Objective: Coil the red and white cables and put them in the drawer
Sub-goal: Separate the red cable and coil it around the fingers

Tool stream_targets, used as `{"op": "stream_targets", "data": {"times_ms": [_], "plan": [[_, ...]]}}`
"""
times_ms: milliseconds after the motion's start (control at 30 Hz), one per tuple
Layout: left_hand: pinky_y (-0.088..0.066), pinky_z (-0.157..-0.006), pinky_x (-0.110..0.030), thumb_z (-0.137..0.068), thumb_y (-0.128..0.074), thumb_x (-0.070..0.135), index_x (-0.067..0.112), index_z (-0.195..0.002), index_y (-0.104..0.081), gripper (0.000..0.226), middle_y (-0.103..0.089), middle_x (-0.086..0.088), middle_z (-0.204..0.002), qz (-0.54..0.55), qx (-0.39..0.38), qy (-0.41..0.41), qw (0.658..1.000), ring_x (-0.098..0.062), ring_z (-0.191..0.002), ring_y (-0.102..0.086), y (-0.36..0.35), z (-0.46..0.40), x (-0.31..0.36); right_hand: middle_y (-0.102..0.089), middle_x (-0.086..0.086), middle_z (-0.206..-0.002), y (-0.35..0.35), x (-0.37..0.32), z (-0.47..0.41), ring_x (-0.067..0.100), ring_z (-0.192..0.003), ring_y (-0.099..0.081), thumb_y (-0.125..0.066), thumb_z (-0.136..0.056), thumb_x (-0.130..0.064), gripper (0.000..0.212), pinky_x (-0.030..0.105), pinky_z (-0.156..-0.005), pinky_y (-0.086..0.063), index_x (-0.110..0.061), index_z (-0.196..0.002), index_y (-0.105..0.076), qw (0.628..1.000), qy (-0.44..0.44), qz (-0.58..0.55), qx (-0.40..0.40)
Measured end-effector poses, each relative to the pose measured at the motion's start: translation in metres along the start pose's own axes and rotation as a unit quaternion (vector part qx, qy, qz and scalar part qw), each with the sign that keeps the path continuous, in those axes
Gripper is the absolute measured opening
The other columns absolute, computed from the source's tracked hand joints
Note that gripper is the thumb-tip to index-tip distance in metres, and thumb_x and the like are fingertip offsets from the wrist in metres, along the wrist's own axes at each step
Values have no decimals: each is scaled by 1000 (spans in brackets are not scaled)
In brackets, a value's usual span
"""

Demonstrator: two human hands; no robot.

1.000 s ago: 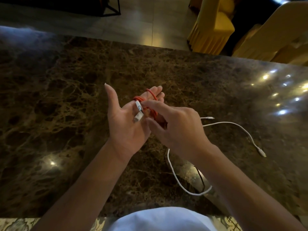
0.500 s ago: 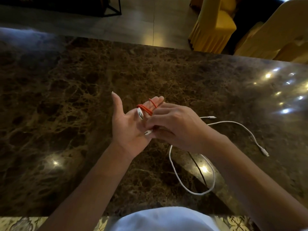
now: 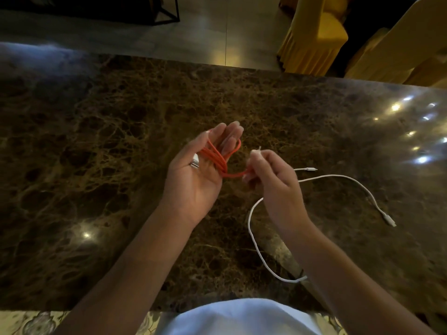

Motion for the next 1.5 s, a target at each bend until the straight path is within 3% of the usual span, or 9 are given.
{"op": "stream_targets", "data": {"times_ms": [133, 233, 367, 567, 767, 1067, 1167, 1300, 1500], "plan": [[-53, -108, -33, -98, -54, 7, -5, -135, -60, 39, -64, -22, -141, -28, -48, 27, 998, -31, -133, -63, -9, 2, -11, -50, 1, -61, -7, 2, -8, 16, -51, -46, -43, -111, -32, 38, 29, -49, -33, -9, -83, -55, 988, -132, -78, 32], [-54, -109, -36, -98, -55, 9, 1, -115, -73, 25, -72, -18, -130, -41, -26, 28, 998, -29, -127, -68, -13, 6, -19, -38, 1, -56, -11, -7, -4, 11, -43, -36, -39, -111, -39, 45, 20, -39, -31, -12, -77, -51, 980, -126, -152, 26], [-53, -110, -39, -98, -54, 14, 6, -100, -75, 22, -75, -15, -121, -46, -8, 38, 998, -26, -120, -72, -11, 9, -19, -49, -3, -55, -6, -12, -4, 8, -45, -46, -40, -110, -39, 44, 19, -40, -37, -7, -88, -59, 983, -80, -161, 35], [-61, -95, -33, -95, -54, 14, 6, -91, -77, 25, -77, -13, -110, -26, -2, 38, 999, -25, -108, -76, -10, 11, -11, -40, 3, -55, -5, -5, -11, 20, -50, -30, -46, -108, -44, 38, 39, -48, -16, -16, -86, -62, 989, -80, -122, -17], [-59, -99, -33, -97, -52, 13, 4, -92, -76, 26, -75, -14, -109, -34, -61, 65, 995, -27, -109, -75, -5, 9, -9, -39, -3, -48, 0, 0, -18, 10, -38, -34, -51, -106, -23, 20, 21, -39, -23, -8, -99, -62, 985, -104, -134, -34], [-56, -102, -42, -92, -63, 17, 3, -84, -66, 17, -69, -21, -121, -114, -199, 115, 967, -33, -121, -64, -2, 11, 1, -35, -5, -47, -6, 9, -21, 6, -33, -29, -39, -105, -10, 22, 19, -36, -15, -11, -116, -58, 943, -237, -129, -193], [-42, -118, -42, -95, -54, 15, 1, -76, -62, 25, -63, -36, -128, -28, -218, 102, 970, -41, -135, -55, -8, 13, 4, -36, -5, -47, -9, 6, -23, 6, -33, -31, -42, -105, -12, 17, 19, -36, -16, -8, -96, -55, 939, -238, -134, -210], [-20, -130, -46, -101, -58, 26, 5, -60, -55, 46, -70, -32, -96, 0, -227, 74, 971, -46, -156, -27, -10, 13, -4, -36, -5, -44, -8, 10, -28, 6, -31, -30, -39, -106, -8, 39, 18, -36, -15, -13, -68, -46, 933, -256, -137, -213], [-55, -103, -41, -104, -57, 38, 0, -88, -80, 48, -75, -14, -77, -85, -230, 101, 964, -32, -112, -73, -3, 10, -6, -44, -9, -47, -7, 20, -31, 2, -34, -38, -35, -107, -15, 42, 19, -36, -16, -12, -70, -54, 892, -278, -176, -311]]}}
Point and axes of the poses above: each hand's wrist, its own z-axis away from the middle knuckle, its own y-axis out of the back of the hand, x = y × z, the point moved 2 cm from there along -z, towards the middle knuckle
